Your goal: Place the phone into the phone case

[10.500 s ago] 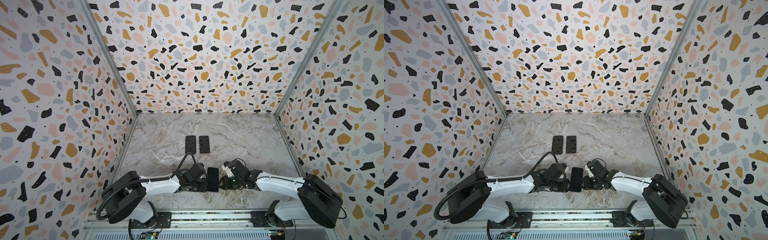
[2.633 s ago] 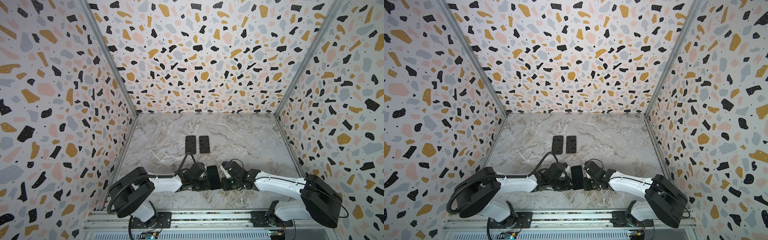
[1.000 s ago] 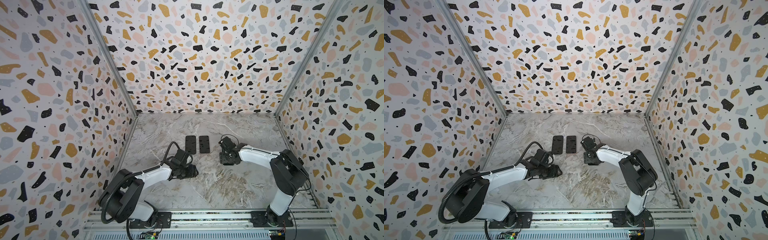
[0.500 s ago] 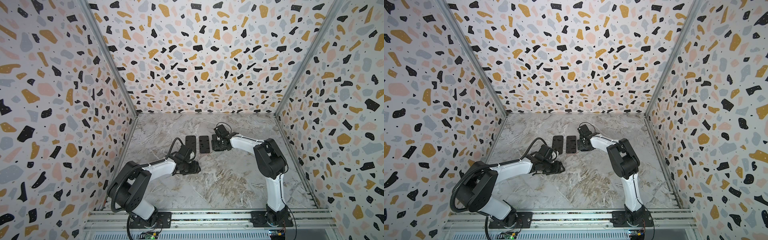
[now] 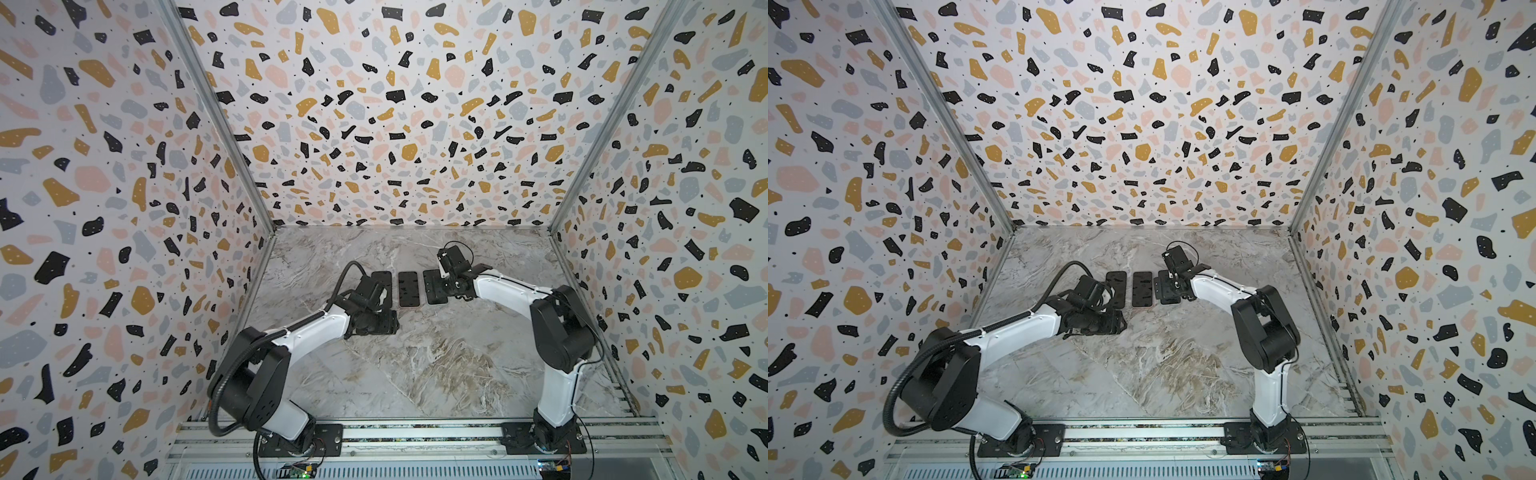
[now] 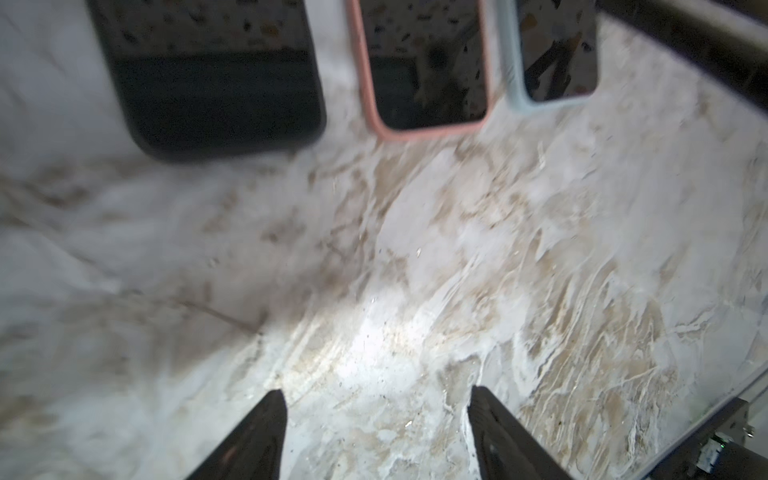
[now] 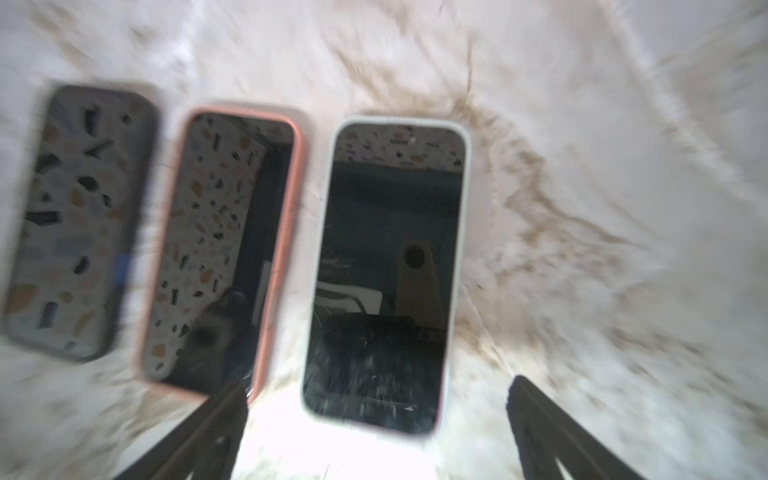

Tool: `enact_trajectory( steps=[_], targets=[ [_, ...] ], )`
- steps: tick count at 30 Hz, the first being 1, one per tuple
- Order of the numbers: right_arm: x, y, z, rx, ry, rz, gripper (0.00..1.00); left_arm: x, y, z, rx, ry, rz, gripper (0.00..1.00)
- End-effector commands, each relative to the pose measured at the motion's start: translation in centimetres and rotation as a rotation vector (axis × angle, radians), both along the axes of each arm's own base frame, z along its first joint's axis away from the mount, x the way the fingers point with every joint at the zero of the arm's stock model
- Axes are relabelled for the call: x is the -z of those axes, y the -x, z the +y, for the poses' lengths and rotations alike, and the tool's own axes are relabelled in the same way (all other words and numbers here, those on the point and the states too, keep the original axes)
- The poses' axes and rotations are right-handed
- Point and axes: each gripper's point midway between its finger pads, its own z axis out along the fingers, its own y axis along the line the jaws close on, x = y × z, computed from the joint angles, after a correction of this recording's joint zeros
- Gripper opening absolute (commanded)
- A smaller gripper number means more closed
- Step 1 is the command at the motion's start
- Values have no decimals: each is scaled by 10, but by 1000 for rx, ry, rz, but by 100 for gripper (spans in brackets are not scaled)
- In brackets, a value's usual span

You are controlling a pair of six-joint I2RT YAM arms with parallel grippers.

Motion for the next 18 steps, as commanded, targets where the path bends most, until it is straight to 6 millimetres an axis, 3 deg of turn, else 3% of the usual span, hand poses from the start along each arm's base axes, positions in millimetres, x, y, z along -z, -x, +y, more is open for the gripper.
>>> enact_trajectory(
  steps=[1,3,5,6,8,11,15,17,18],
  targets=[
    [-33,3,-34,-14,39,-176,99,-57,-32,34,-99,-110,-235,80],
    [-40,12,-64,-31,65,-329,99,-74,-49,66,-249,-180,-400,82],
    [-50,24,-97,-33,169,-539,100,-90,-54,87,-258,-273,-597,82],
    [-59,28,-118,7,197,-636,99,-92,-55,109,-336,-339,-691,79],
    [-68,34,-150,72,180,-715,97,-90,-48,151,-454,-475,-819,70],
    [-73,38,-191,171,126,-799,96,-77,-39,183,-470,-445,-927,63],
    [-46,48,-220,282,114,-823,100,-42,-29,228,-538,-421,-938,57],
    [-46,55,-221,282,93,-875,99,-44,-41,236,-546,-369,-935,51],
    [-36,55,-220,273,97,-852,99,-46,-47,237,-534,-351,-958,49]
  ],
)
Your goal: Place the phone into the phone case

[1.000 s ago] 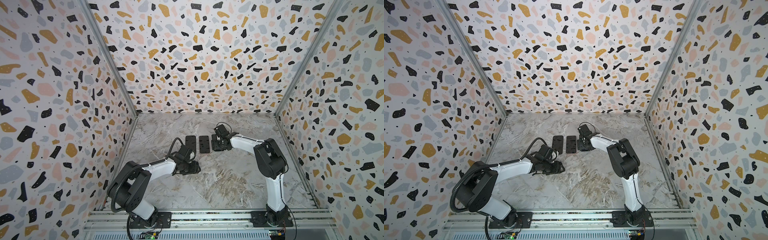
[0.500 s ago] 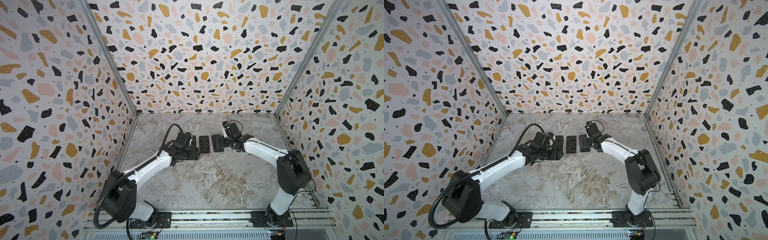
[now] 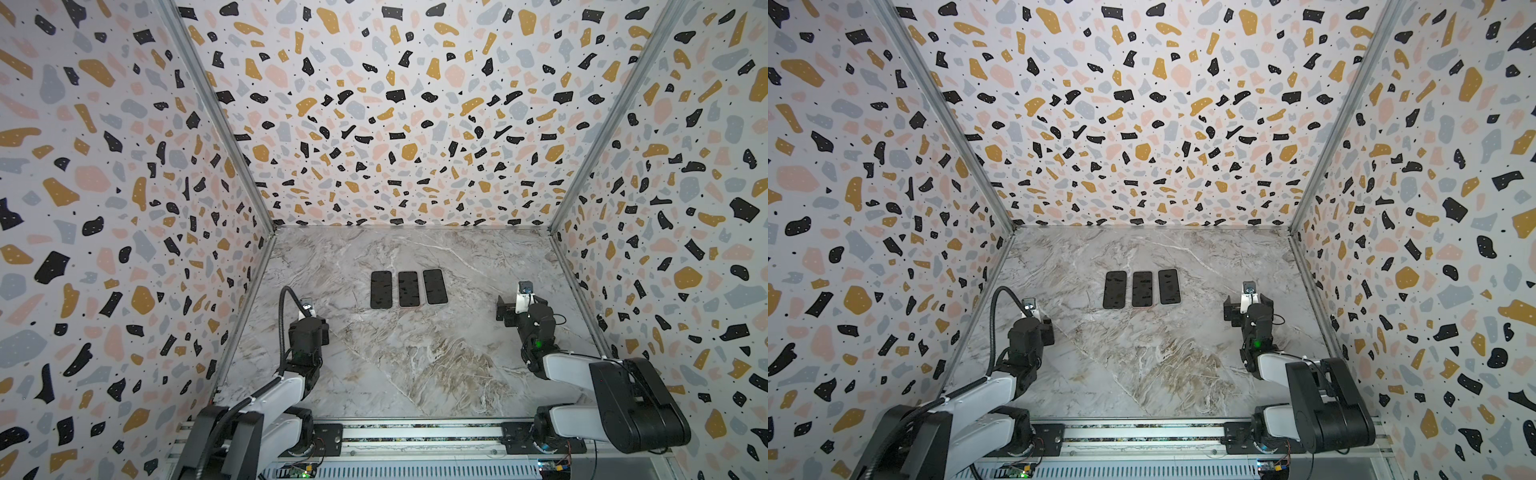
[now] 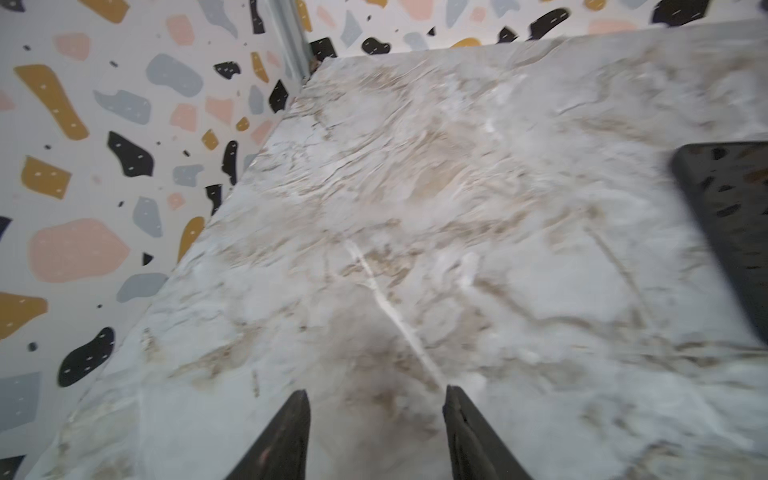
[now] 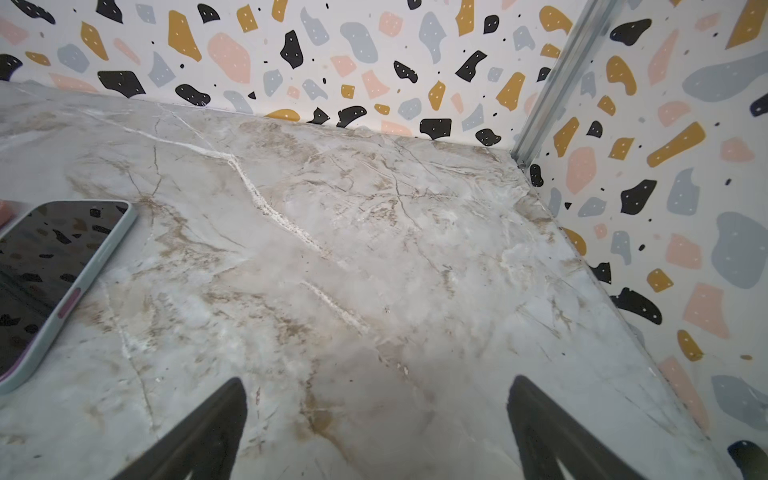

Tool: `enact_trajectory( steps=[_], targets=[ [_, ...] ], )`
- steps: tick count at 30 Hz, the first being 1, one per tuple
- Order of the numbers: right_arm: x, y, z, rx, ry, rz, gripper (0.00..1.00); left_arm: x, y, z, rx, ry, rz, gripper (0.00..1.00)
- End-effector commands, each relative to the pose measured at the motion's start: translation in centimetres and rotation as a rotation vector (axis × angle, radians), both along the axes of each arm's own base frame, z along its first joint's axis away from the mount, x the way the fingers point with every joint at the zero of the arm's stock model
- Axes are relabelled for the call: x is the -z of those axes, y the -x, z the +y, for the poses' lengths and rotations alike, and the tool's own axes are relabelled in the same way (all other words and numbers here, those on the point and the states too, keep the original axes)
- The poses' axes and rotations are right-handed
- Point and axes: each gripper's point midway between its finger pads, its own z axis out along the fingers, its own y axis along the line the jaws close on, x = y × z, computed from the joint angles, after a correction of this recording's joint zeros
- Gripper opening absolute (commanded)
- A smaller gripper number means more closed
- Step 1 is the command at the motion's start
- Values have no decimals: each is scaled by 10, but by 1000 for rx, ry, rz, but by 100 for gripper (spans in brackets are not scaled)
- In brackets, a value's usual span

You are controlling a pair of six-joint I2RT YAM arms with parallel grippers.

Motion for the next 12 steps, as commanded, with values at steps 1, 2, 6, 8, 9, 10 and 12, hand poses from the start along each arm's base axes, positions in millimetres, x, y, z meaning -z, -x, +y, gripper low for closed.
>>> enact_trajectory(
  steps=[1,2,6,8,9,10,12],
  targets=[
    [-32,1,-5,25,-39,-216,99,-71,-41,-4,85,34,-306,48],
    [-39,10,-13,72,-38,-287,99,-72,-46,-2,83,24,-307,48],
    [-21,-11,-5,21,-43,-155,99,-75,-55,2,78,-5,-326,48],
    [-23,-12,-5,22,-41,-175,99,-76,-56,5,74,-4,-338,49],
    [-23,-13,-5,19,-46,-172,99,-77,-56,7,72,-7,-345,49],
    [-22,-12,-5,15,-51,-166,99,-78,-50,5,82,-15,-370,49],
    [-23,-11,-6,15,-51,-175,99,-83,-37,6,75,-24,-436,51]
  ],
)
